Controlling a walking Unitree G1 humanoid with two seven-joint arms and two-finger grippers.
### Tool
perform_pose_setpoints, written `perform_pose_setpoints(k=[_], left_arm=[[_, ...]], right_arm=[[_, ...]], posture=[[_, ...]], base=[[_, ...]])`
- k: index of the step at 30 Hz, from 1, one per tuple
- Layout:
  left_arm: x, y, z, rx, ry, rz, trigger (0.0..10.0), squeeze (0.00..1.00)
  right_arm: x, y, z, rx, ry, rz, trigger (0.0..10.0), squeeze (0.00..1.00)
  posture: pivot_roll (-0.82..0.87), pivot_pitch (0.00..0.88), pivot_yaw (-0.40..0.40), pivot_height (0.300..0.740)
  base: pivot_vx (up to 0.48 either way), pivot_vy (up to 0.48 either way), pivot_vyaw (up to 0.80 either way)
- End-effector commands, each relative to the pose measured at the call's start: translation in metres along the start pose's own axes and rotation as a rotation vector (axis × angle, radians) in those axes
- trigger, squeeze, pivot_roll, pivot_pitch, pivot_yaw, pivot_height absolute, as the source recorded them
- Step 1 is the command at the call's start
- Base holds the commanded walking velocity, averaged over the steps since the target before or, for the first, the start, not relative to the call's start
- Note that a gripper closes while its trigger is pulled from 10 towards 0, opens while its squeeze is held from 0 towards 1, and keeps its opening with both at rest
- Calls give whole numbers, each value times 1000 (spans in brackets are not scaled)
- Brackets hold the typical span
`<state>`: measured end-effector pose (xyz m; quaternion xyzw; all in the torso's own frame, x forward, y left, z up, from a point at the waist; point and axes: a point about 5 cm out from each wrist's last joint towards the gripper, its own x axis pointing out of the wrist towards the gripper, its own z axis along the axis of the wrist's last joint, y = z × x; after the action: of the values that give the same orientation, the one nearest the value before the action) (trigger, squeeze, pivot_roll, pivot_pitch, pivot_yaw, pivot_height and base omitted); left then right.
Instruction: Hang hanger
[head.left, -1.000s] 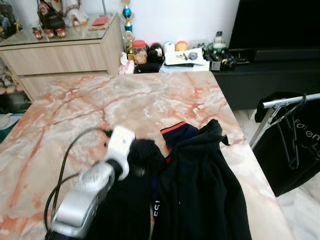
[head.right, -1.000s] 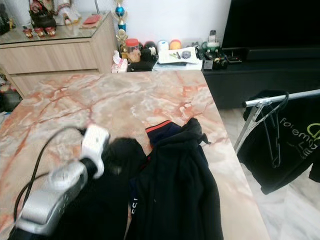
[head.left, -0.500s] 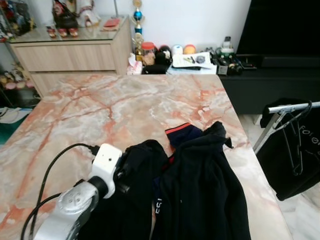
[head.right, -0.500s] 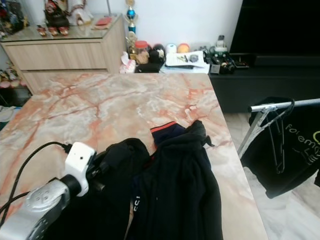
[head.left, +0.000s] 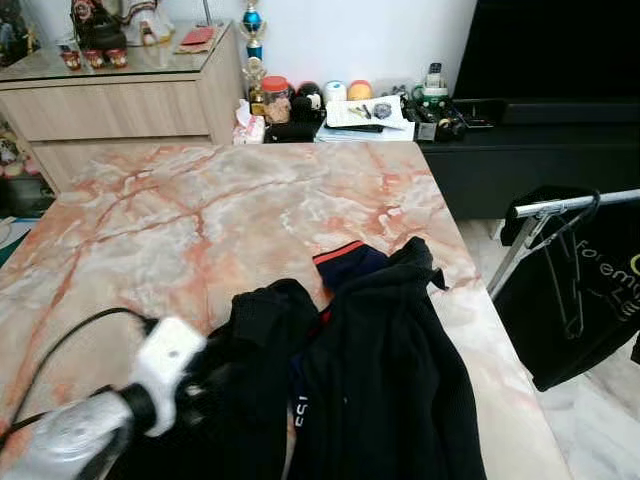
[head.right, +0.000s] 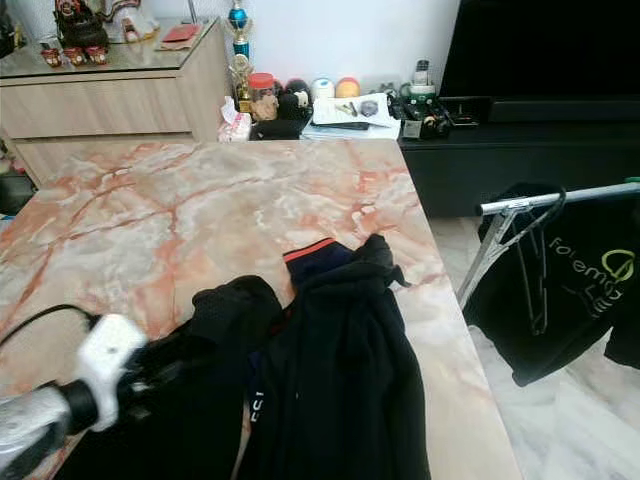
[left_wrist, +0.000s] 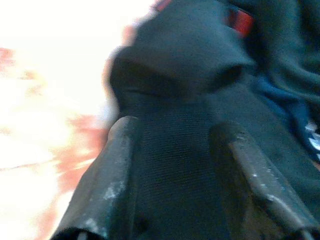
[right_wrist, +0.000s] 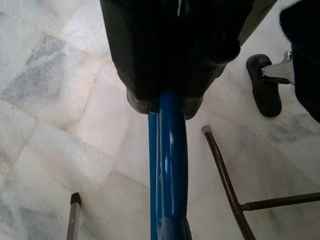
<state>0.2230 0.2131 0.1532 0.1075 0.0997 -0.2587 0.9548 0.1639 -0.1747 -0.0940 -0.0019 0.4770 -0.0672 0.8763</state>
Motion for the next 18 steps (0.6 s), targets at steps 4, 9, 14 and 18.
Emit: perform_pose_setpoints(k=[4, 9, 14, 18], left_arm=[[-14, 35, 15, -235, -244, 340, 10000, 467], [-6, 24, 17, -314, -319, 417, 10000, 0], [9, 5, 18, -344, -326, 386, 10000, 0], [18, -5, 18, -351, -321, 354, 10000, 0]], right_arm=[[0, 11, 5, 21, -13, 41, 10000, 0], [1, 9, 6, 21, -16, 37, 10000, 0], [1, 8, 6, 23, -18, 32, 10000, 0], [1, 8, 6, 31, -19, 27, 10000, 0]], posture=[[79, 73, 32, 740], [75, 73, 26, 740], [67, 70, 27, 740], [63, 69, 30, 740]], base=[[0, 0, 0], [0, 0, 0], [0, 0, 0], [0, -360, 0]])
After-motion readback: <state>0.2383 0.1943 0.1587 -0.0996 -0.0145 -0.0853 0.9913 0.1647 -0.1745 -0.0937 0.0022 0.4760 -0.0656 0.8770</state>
